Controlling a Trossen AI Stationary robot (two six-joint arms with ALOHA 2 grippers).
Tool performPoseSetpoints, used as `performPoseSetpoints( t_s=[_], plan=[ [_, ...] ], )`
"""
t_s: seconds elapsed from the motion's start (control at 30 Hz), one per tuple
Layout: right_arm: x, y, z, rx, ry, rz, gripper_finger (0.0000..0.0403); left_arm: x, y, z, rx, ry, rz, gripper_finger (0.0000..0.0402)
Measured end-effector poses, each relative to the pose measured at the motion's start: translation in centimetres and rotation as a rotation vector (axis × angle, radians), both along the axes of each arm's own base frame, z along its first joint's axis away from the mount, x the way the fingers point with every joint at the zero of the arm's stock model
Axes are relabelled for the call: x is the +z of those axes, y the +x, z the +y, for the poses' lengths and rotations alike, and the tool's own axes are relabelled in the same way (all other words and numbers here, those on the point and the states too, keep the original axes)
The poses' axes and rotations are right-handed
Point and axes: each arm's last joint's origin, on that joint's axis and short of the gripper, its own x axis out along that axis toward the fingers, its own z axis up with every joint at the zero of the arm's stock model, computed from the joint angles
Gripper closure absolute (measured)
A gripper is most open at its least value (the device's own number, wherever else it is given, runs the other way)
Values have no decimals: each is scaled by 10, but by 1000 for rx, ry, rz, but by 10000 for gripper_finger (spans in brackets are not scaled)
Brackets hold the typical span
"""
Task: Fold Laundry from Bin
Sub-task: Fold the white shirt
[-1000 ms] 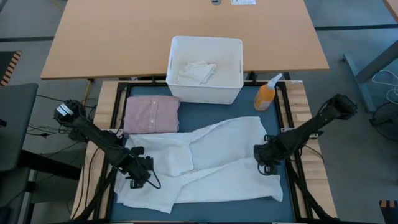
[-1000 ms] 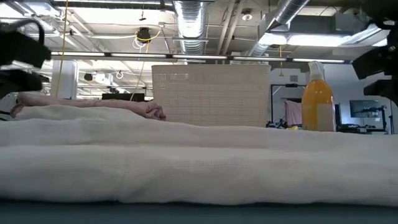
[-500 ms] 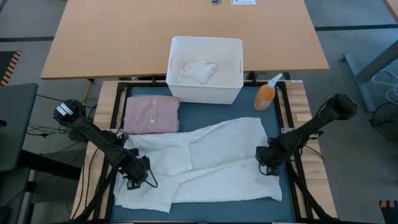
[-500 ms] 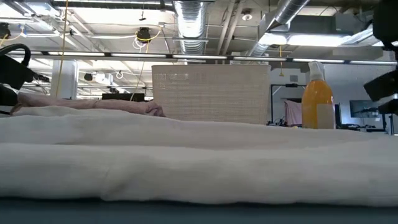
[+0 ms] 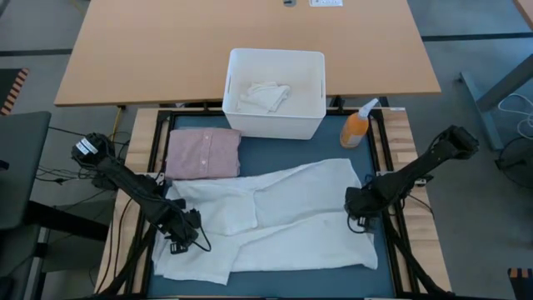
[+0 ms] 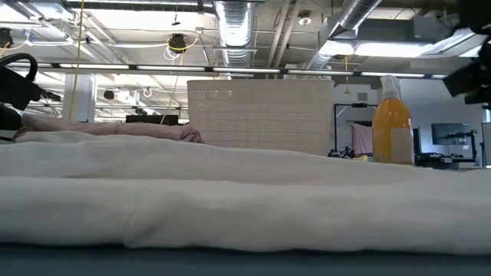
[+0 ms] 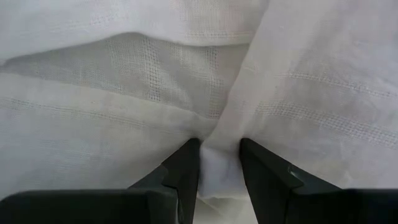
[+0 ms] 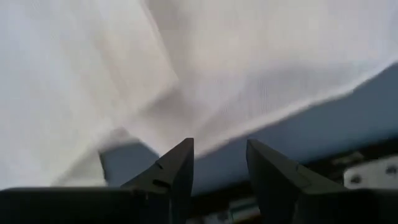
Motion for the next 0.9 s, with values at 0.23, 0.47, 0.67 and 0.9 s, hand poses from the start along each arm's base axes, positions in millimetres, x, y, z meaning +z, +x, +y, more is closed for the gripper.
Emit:
performPoseSetpoints(
  t_s=[0.23, 0.47, 0.67, 0.9],
  plan=[
    [-17, 12, -5, -38, 1, -101, 230, 0, 1, -1, 2, -1, -15, 292],
    [-37, 20, -21, -114, -76, -211, 230, 0, 1, -1, 3, -3, -16, 292],
    [-48, 24, -36, -208, -177, -139, 242, 0, 2, -1, 10, -9, -21, 292],
    [-57, 28, -49, -209, -309, -30, 274, 0, 2, -1, 19, -10, -22, 292]
  ],
)
